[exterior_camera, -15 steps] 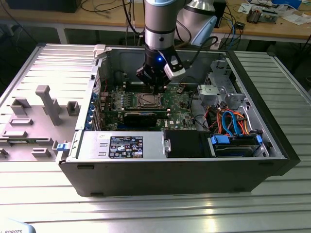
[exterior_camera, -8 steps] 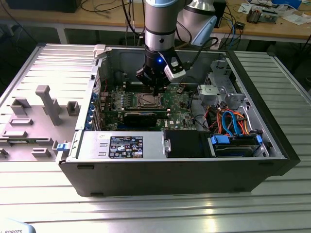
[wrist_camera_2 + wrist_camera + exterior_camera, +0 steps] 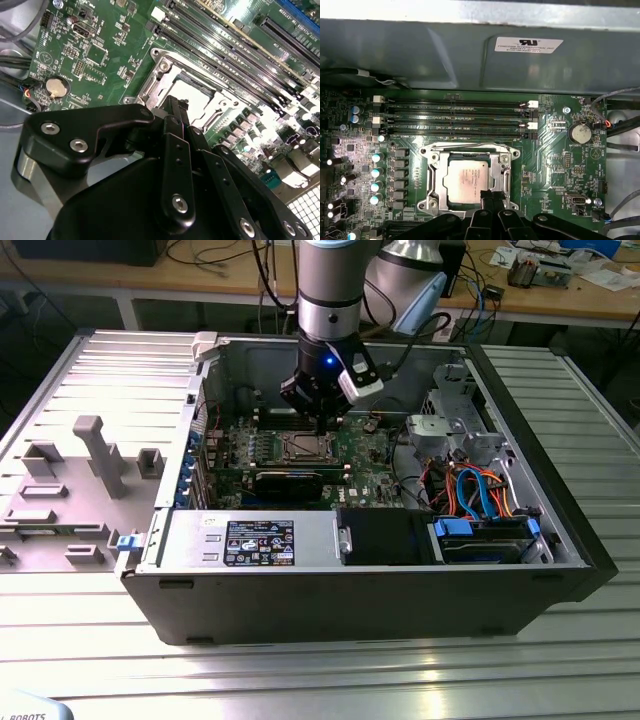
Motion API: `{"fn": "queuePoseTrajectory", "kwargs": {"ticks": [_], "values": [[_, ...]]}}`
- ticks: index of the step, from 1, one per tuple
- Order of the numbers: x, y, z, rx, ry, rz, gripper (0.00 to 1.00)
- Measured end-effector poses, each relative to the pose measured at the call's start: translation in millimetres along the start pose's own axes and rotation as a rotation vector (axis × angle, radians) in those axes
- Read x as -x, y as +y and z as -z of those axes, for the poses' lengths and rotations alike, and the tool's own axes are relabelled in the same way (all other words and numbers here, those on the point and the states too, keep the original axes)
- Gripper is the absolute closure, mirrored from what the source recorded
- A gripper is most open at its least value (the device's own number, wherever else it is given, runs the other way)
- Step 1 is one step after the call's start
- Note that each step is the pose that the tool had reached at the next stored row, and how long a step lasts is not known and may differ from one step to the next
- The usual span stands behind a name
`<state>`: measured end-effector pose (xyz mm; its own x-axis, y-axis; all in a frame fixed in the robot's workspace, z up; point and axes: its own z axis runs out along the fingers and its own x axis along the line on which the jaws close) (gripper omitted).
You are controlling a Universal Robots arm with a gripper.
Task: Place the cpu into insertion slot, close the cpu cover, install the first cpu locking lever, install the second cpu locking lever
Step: 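Install the second cpu locking lever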
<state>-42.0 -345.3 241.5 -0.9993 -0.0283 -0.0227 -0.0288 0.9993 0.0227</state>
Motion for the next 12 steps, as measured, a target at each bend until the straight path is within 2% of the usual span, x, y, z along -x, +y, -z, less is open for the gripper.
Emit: {"fn": "queuePoseTrajectory", "kwargs": {"ticks": [7, 12], "values": [[-0.3, -7.8, -0.8, -0.0003, 0.0, 0.0, 0.89], [-0.2, -8.6, 2.7, -0.0004, 0.0, -0.001, 0.89]]}}
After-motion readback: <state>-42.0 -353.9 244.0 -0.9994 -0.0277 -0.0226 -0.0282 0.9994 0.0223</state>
